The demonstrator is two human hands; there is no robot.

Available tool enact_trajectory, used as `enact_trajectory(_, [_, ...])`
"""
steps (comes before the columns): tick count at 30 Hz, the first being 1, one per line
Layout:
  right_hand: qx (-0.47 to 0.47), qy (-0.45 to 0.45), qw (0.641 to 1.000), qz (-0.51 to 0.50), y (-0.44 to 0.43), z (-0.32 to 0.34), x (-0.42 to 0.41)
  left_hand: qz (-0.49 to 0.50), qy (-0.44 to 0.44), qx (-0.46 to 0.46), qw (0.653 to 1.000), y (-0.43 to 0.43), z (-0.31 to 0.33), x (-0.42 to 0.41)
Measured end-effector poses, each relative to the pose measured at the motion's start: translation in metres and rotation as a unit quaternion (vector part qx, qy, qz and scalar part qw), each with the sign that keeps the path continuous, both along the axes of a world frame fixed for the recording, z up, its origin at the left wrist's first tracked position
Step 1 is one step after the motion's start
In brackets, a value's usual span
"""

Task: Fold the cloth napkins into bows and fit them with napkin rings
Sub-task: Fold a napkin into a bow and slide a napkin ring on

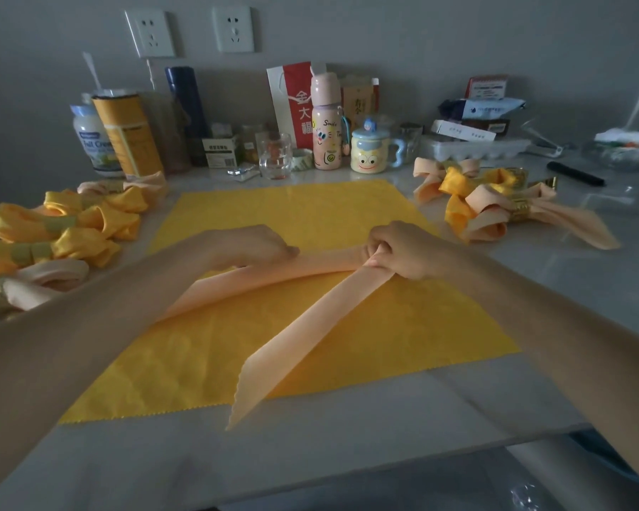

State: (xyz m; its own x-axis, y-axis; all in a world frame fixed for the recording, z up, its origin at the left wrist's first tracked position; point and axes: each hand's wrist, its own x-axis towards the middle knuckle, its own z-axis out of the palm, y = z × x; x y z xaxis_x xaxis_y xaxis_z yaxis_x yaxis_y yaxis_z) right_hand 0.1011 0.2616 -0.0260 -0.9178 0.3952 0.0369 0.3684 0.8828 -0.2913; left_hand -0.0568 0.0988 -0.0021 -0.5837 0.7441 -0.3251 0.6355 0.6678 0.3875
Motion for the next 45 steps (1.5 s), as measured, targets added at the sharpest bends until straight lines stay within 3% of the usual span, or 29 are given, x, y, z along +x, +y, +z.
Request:
enact_trajectory(4, [0.057, 0.017, 0.998, -0.013, -0.002, 0.000, 0.006, -0.037, -0.003, 0.013, 0.999, 0.003, -0.001, 0.002])
enact_trajectory(8, [0.137, 0.043, 0.990, 0.003, -0.015, -0.002, 0.011, -0.035, 0.036, -0.066, 0.997, 0.004, 0.000, -0.002])
enact_trajectory(12, [0.171, 0.047, 0.982, 0.060, -0.030, -0.008, 0.017, -0.030, 0.006, -0.114, 0.993, 0.001, 0.012, -0.003])
enact_trajectory(17, [0.033, 0.067, 0.992, 0.098, -0.051, -0.009, 0.022, -0.035, 0.021, -0.164, 0.986, -0.002, 0.017, -0.004])
enact_trajectory(20, [0.006, 0.071, 0.992, 0.108, -0.055, -0.011, 0.017, -0.030, 0.013, -0.160, 0.987, -0.003, 0.014, -0.006])
enact_trajectory(26, [-0.094, 0.108, 0.986, 0.087, -0.055, -0.017, 0.002, 0.026, -0.012, -0.079, 0.996, 0.010, 0.024, -0.012])
enact_trajectory(31, [-0.227, 0.120, 0.965, 0.052, -0.046, -0.016, 0.003, 0.109, -0.134, -0.053, 0.983, 0.026, 0.033, -0.013])
enact_trajectory(37, [-0.386, 0.134, 0.912, 0.040, -0.038, -0.007, 0.005, 0.247, -0.236, 0.085, 0.936, 0.035, 0.025, 0.000])
enact_trajectory(39, [-0.460, 0.141, 0.876, 0.036, -0.041, -0.005, 0.007, 0.271, -0.262, 0.116, 0.919, 0.031, 0.017, 0.008])
enact_trajectory(40, [-0.464, 0.140, 0.874, 0.043, -0.042, -0.003, 0.008, 0.281, -0.278, 0.138, 0.908, 0.029, 0.013, 0.013])
enact_trajectory(45, [-0.323, 0.084, 0.942, 0.034, -0.040, -0.007, 0.007, 0.279, -0.330, 0.282, 0.857, 0.013, 0.000, 0.041])
